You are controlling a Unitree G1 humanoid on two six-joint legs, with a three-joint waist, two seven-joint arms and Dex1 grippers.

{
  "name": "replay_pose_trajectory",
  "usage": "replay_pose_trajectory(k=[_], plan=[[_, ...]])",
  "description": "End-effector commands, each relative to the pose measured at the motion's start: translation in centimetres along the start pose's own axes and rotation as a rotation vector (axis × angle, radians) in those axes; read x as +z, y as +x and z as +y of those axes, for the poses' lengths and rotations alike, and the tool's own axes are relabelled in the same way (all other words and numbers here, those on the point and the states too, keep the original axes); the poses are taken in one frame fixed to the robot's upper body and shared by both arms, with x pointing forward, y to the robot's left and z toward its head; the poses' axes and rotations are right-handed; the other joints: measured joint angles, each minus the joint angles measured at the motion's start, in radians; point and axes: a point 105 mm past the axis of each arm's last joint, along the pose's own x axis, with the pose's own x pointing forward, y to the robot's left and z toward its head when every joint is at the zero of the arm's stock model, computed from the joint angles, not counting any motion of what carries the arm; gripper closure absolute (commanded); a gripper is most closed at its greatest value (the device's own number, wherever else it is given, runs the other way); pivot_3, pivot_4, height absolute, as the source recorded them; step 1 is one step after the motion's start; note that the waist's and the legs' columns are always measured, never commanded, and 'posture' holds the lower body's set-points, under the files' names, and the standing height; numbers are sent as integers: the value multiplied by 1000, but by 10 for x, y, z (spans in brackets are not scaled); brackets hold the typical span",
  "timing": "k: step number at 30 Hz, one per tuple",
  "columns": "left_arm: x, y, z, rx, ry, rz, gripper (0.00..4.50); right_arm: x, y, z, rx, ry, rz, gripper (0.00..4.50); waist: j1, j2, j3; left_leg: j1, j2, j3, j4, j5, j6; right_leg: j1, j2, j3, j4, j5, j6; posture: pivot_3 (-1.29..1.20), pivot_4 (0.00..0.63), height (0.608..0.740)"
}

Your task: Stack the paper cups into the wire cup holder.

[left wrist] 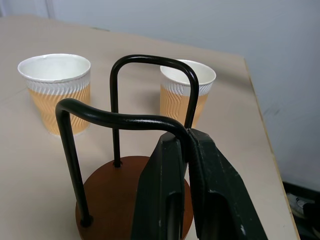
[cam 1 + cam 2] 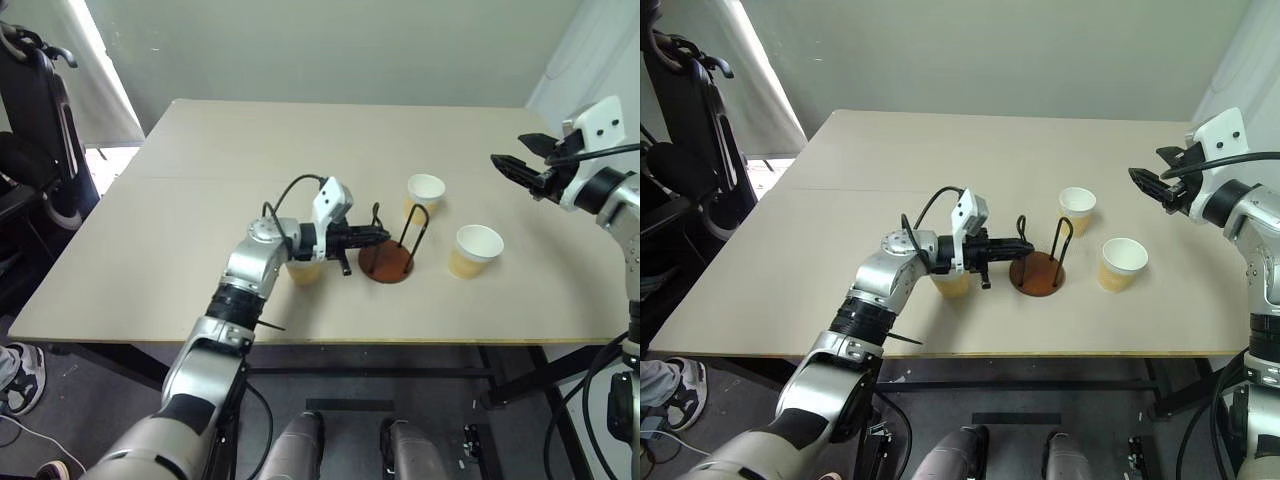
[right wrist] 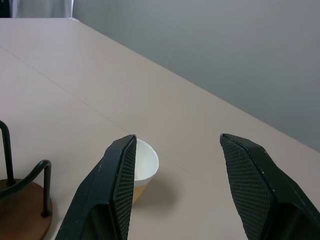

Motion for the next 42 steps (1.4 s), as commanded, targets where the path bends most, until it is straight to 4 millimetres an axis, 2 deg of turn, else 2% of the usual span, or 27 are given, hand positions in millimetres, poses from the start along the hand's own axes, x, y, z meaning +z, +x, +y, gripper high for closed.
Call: replay_pose_trajectory(k=[1,6,7,10,17,26,36,42], plan=[[7,4,-7,-27,36,-21,4473,17,-10,-10,-43,-37,-51,1850,0,0,0,0,0,0,0,0,0,0,0,0,0,0,0,0,150,740],[6,6,-8,-35,20,-22,4473,14,-11,-11,-43,-41,-38,1850,1,0,0,0,0,0,0,0,0,1,0,0,0,-1,2,0,150,740],[6,6,-9,-42,15,-25,3898,14,-11,-11,-44,-41,-36,1850,1,0,0,0,0,0,0,0,0,1,0,0,0,-2,3,0,150,740],[9,6,-8,-39,20,-34,3008,13,-11,-12,-45,-42,-33,1850,1,0,0,0,0,0,0,0,0,1,0,0,0,-2,3,0,150,740],[11,7,-9,-41,51,-37,466,13,-11,-12,-44,-42,-34,1850,1,0,0,0,0,0,0,0,0,1,0,0,0,-2,4,0,150,740],[23,6,-13,-69,80,-44,466,14,-12,-12,-40,-44,-33,1850,1,0,0,0,0,0,0,0,0,1,0,0,0,-2,4,0,150,740],[40,-3,-21,-148,236,35,466,16,-17,-11,-3,-40,-20,1850,1,0,0,0,0,0,0,-1,0,1,0,0,-1,-3,4,0,150,740],[45,-16,-19,-160,331,113,466,16,-21,-7,32,-37,-6,1850,1,0,0,0,0,0,0,-1,0,1,0,0,-1,-3,5,0,150,740]])
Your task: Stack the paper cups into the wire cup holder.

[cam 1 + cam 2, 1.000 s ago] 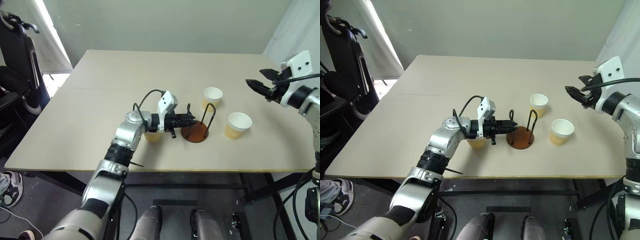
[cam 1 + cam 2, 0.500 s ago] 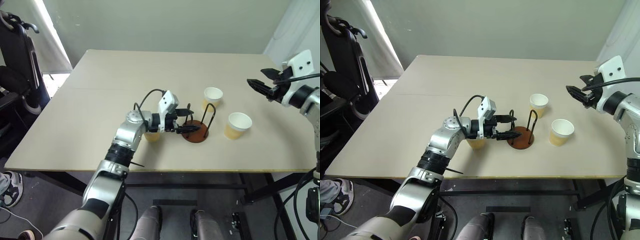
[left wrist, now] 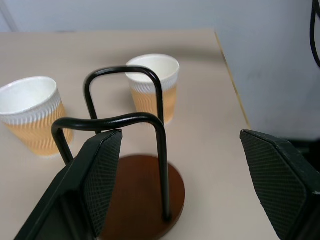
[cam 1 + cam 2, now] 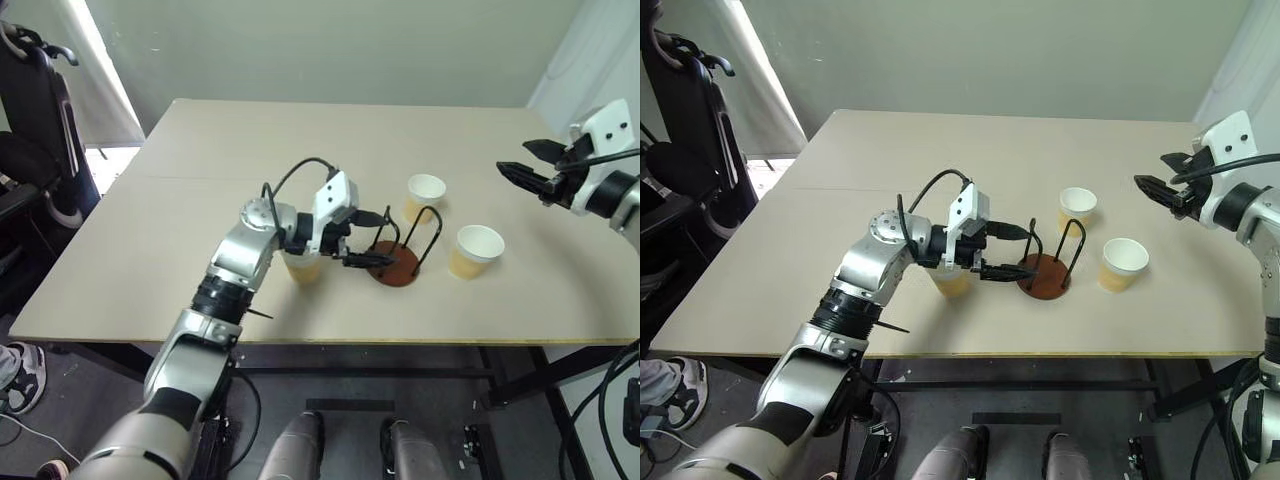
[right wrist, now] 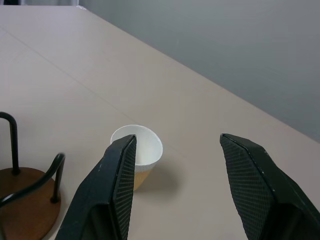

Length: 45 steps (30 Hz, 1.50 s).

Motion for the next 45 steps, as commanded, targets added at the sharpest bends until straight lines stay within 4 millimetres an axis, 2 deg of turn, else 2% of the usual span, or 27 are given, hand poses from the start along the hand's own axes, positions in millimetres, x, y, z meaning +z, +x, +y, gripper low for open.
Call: replay_pose_trajectory(k=[1,7,14,19,23,26,29,31,36,41,45], plan=[[21,-7,0,-18,129,21,466,20,-11,-5,-2,-30,-54,1850,0,0,0,0,0,0,0,0,0,0,0,0,0,0,0,0,150,740],[18,-27,8,16,165,81,466,21,-12,-1,34,-25,-50,1850,0,0,0,0,0,0,0,-1,0,0,0,0,0,0,0,0,150,740],[16,-47,14,36,199,141,466,26,-13,13,145,-43,-40,1850,0,0,0,-1,0,-1,0,-2,-1,0,0,0,-1,-1,0,0,150,740],[26,-68,20,62,215,153,466,45,-14,20,238,-60,-78,1850,-2,0,0,-1,0,-1,0,-3,-1,-1,0,0,-1,-2,-1,0,150,740],[36,-85,26,97,200,136,466,58,-17,37,371,-51,-104,1850,-4,0,0,-2,0,-2,0,-4,-1,-2,0,0,-1,-3,-2,0,150,740],[39,-95,29,121,180,130,466,49,-18,60,515,-96,-34,1850,-4,0,0,-3,0,-1,0,-6,-1,-2,0,0,-1,-5,-3,0,150,740],[39,-97,31,134,168,127,466,39,-17,68,580,-147,28,1850,-3,0,0,-3,0,-2,0,-7,-1,-2,0,-1,-1,-5,-6,0,150,740],[39,-97,32,142,166,127,466,32,-12,65,585,-207,76,1850,-3,0,0,-4,-1,-2,0,-8,-1,-3,0,-1,-1,-4,-9,0,150,740],[43,-100,34,171,148,100,466,18,14,40,530,-332,167,1850,-6,0,0,-5,-1,-2,0,-8,-1,-4,0,-1,0,-3,-11,0,150,740],[45,-105,37,201,139,92,466,20,39,22,506,-373,184,1850,-10,0,0,-4,0,-2,0,-7,1,-4,0,-1,1,-2,-12,0,150,740],[50,-108,39,219,117,63,466,18,56,19,521,-427,221,1850,-11,0,0,-4,0,-2,0,-7,1,-5,0,-1,1,-2,-14,0,150,740]])
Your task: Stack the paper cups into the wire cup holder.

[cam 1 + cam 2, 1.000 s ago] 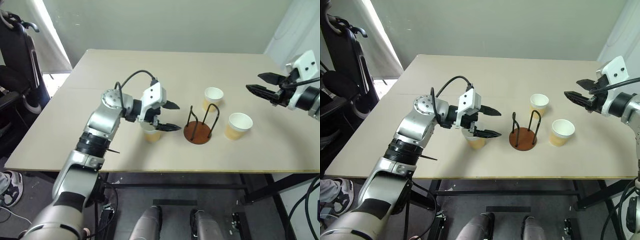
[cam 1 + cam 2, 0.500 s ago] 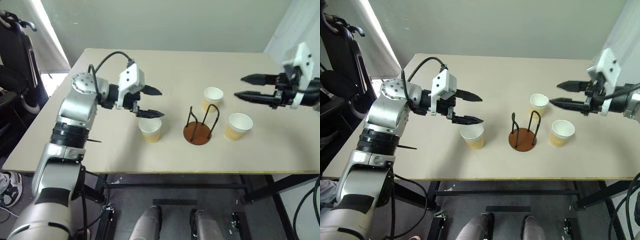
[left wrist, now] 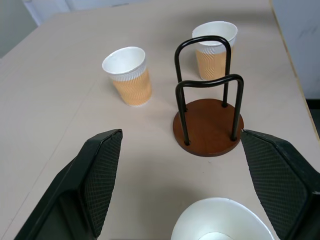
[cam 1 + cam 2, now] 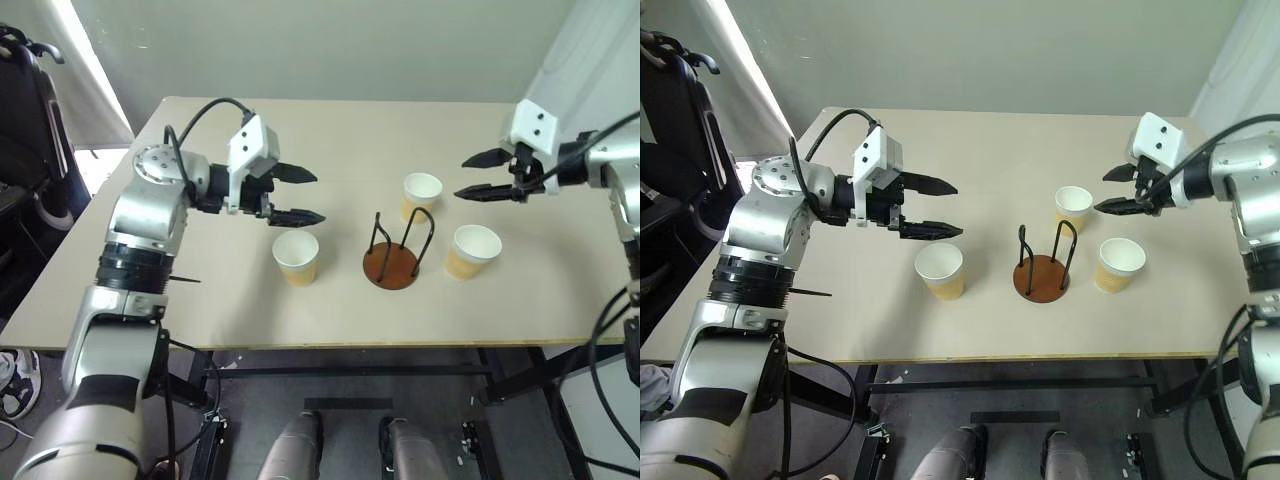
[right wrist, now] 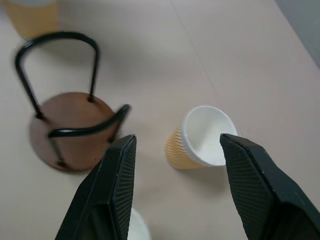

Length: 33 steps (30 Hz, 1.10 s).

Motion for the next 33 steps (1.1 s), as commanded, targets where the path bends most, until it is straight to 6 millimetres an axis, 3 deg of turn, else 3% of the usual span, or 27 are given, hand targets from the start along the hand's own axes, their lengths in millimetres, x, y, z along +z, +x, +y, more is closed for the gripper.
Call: replay_pose_trajectory(k=[1,5,11,17,33], plan=[[20,-11,8,49,25,-59,466,3,5,-11,-8,-82,42,1850,0,0,0,0,0,0,0,-1,-1,0,0,0,0,0,-1,0,150,740],[18,-13,12,73,19,-52,466,0,20,-18,-26,-99,67,1850,2,0,0,0,0,0,0,-2,-3,0,0,-1,0,-1,-3,0,150,740],[15,-17,14,93,15,-40,418,-13,38,-22,-63,-194,161,13,7,1,0,0,0,-1,0,-2,-4,0,-1,-2,0,0,-6,0,150,740],[16,-17,15,96,15,-43,418,-26,53,-19,-60,-256,259,13,4,1,1,0,1,-1,0,-3,-4,-1,-1,-3,1,0,-7,0,150,740],[15,-21,11,94,10,-38,418,-31,83,-10,-36,-338,358,13,5,1,1,0,1,-1,0,-3,-5,-1,-1,-3,1,1,-9,0,150,740]])
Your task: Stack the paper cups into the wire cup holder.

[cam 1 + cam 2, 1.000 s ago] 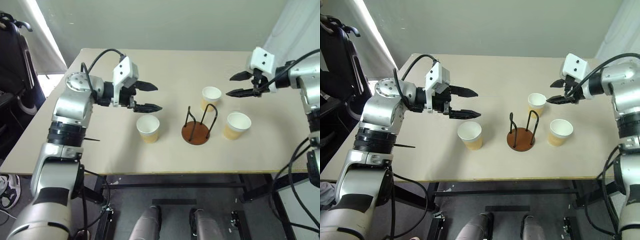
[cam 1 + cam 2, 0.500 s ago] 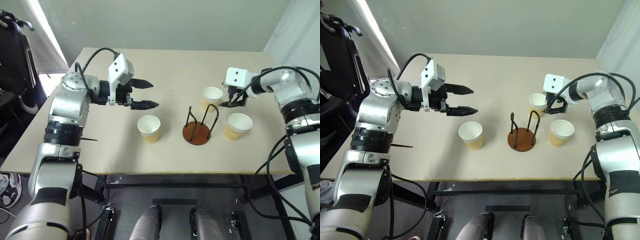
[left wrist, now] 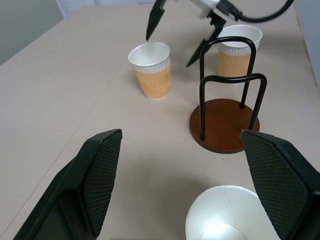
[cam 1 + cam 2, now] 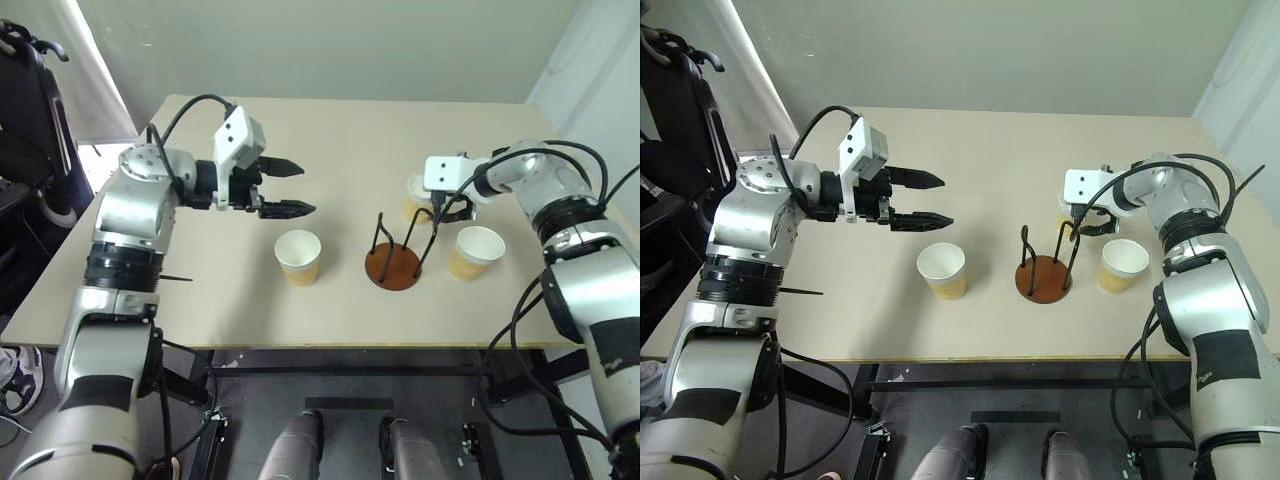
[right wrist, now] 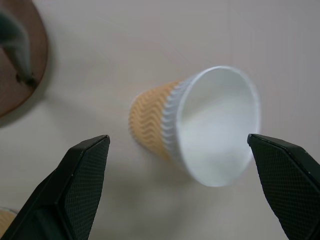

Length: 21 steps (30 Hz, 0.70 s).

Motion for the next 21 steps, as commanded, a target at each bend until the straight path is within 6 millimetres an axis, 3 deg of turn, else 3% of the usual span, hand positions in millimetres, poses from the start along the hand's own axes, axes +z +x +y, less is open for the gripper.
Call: replay_pose_trajectory(k=[1,3,13,19,21], plan=[[17,-7,1,17,51,-42,418,8,-4,-11,-37,-35,7,378,0,0,0,0,0,0,0,0,0,0,0,0,0,0,0,0,150,740],[16,-7,0,17,52,-40,418,7,0,-9,-38,-34,17,895,0,0,0,0,0,0,0,0,0,0,0,0,0,0,-1,0,150,740],[12,-4,-1,14,49,-33,418,19,3,-4,10,38,-51,4462,-1,0,0,0,0,0,0,0,0,0,0,0,0,0,-1,0,150,740],[10,-1,0,6,48,-34,418,30,-6,-7,55,88,-141,4462,0,0,0,0,0,0,0,0,0,0,0,-1,0,0,-2,0,150,740],[10,1,0,-1,49,-35,418,36,-17,-16,41,95,-183,4462,0,0,0,0,0,0,0,0,0,0,0,-1,0,0,-2,0,150,740]])
